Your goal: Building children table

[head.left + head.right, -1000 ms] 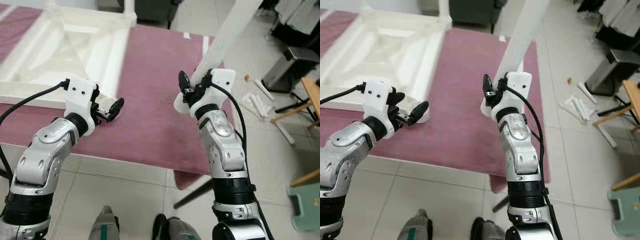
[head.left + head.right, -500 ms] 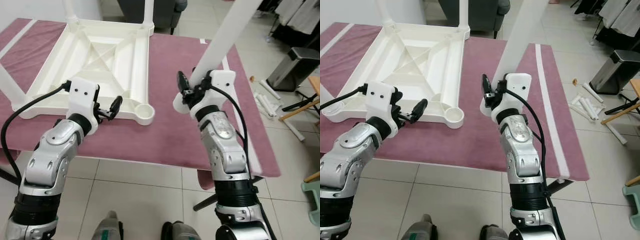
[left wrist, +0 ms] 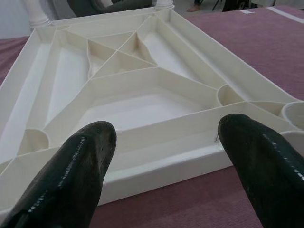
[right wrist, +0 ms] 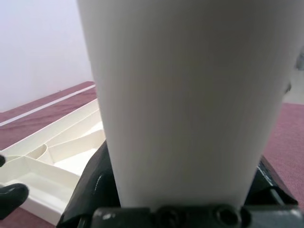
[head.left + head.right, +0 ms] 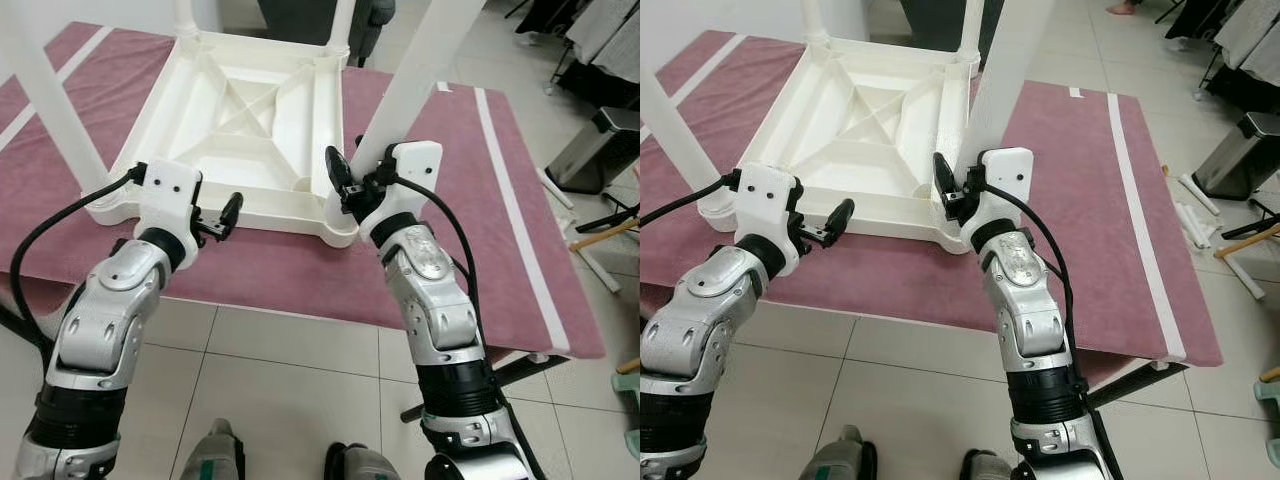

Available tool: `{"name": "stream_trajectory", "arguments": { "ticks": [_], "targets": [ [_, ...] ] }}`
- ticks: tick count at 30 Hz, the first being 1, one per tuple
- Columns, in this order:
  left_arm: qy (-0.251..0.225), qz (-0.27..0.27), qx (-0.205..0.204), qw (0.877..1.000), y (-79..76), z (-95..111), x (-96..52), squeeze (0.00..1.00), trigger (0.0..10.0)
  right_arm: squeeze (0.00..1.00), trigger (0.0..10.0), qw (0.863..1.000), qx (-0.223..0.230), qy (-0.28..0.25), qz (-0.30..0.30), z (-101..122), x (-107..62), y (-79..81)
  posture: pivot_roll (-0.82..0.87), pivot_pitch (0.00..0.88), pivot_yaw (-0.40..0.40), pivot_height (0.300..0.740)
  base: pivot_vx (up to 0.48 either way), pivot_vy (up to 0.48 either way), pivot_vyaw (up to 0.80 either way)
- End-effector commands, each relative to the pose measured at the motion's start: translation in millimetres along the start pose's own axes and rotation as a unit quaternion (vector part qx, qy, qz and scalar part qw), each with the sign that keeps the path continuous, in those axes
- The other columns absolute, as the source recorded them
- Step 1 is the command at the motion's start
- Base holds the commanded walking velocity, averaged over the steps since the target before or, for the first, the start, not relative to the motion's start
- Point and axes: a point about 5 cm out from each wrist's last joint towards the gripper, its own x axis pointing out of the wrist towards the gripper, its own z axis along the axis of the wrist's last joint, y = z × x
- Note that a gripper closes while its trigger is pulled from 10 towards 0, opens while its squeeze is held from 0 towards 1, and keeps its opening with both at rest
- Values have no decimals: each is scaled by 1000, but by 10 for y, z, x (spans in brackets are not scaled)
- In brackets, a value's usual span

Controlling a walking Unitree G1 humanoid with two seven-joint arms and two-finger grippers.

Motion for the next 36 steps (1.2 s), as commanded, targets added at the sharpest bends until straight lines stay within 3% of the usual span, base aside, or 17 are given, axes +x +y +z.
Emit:
{"name": "stream_trajectory", "arguments": {
  "ticks": [1, 5, 6, 9, 12, 15, 16, 17, 20, 21, 22, 23, 25, 27, 29, 33, 36],
  "targets": [
    [-3, -27, 8, 1000, -53, 20, 34, 0, 10000, 0, 10000, 1000, -3, 5, 18, -11, 9, 39, 116, 129, -54, 740, 0, 0, 0],
    [4, -64, 28, 998, -97, 17, 50, 0, 10000, 0, 10000, 999, -7, 8, 32, -24, 15, 66, 117, 130, -58, 740, 0, 0, 0],
    [6, -126, 59, 990, -148, 25, 24, 0, 10000, 0, 10000, 999, -9, 11, 40, -35, 22, 75, 116, 133, -65, 740, 0, 0, 0],
    [6, -145, 69, 987, -161, 30, 12, 0, 10000, 0, 10000, 999, -10, 11, 42, -36, 26, 74, 117, 134, -68, 740, 0, 0, 0],
    [6, -182, 108, 977, -162, 39, -8, 0, 10000, 0, 10000, 999, -13, 12, 46, -42, 38, 66, 119, 136, -73, 740, 0, 0, 0],
    [21, -296, 220, 929, -84, 63, 80, 0, 10000, 0, 10000, 999, -19, 11, 49, -41, 115, 16, 136, 148, -83, 740, 0, 0, 0],
    [28, -310, 233, 921, -63, 61, 107, 0, 10000, 0, 10000, 999, -19, 11, 50, -39, 127, 12, 136, 148, -83, 740, 0, 0, 0],
    [28, -310, 233, 921, -63, 61, 107, 0, 10000, 0, 10000, 999, -19, 11, 50, -39, 127, 12, 136, 148, -83, 740, 0, 0, 0],
    [48, -344, 258, 902, -17, 42, 278, 0, 10000, 0, 10000, 999, -20, 6, 49, -16, 148, 14, 123, 157, -75, 740, 0, 0, 0],
    [48, -344, 258, 902, -17, 42, 278, 0, 10000, 0, 10000, 999, -20, 6, 49, -16, 148, 14, 123, 157, -75, 740, 0, 0, 0],
    [68, -379, 270, 882, 13, 32, 380, 0, 10000, 0, 10000, 999, -24, 0, 43, 25, 135, -13, 112, 161, -69, 740, 0, 0, 0],
    [73, -388, 272, 877, 21, 30, 401, 0, 10000, 0, 10000, 999, -25, -2, 41, 35, 130, -21, 112, 161, -69, 740, 0, 0, 0],
    [75, -391, 273, 876, 23, 30, 407, 0, 10000, 0, 10000, 999, -25, -2, 40, 38, 128, -25, 112, 161, -69, 740, 0, 0, 0],
    [88, -400, 296, 863, 43, 16, 477, 0, 10000, 0, 10000, 999, -27, -4, 28, 57, 95, -91, 99, 167, -59, 740, 0, 0, 0],
    [90, -403, 300, 860, 53, 15, 488, 0, 10000, 0, 10000, 999, -27, -4, 27, 58, 96, -97, 92, 170, -55, 740, 0, 0, 0],
    [109, -405, 308, 854, 61, -62, 650, 0, 10000, 0, 10000, 1000, -26, -4, 3, 70, 5, -159, 42, 185, -24, 740, 0, 0, 0],
    [109, -391, 310, 860, 73, -60, 773, 0, 10000, 0, 10000, 1000, -27, 2, -8, 43, -77, -176, 19, 194, -12, 740, 0, 0, 0]
  ]
}}
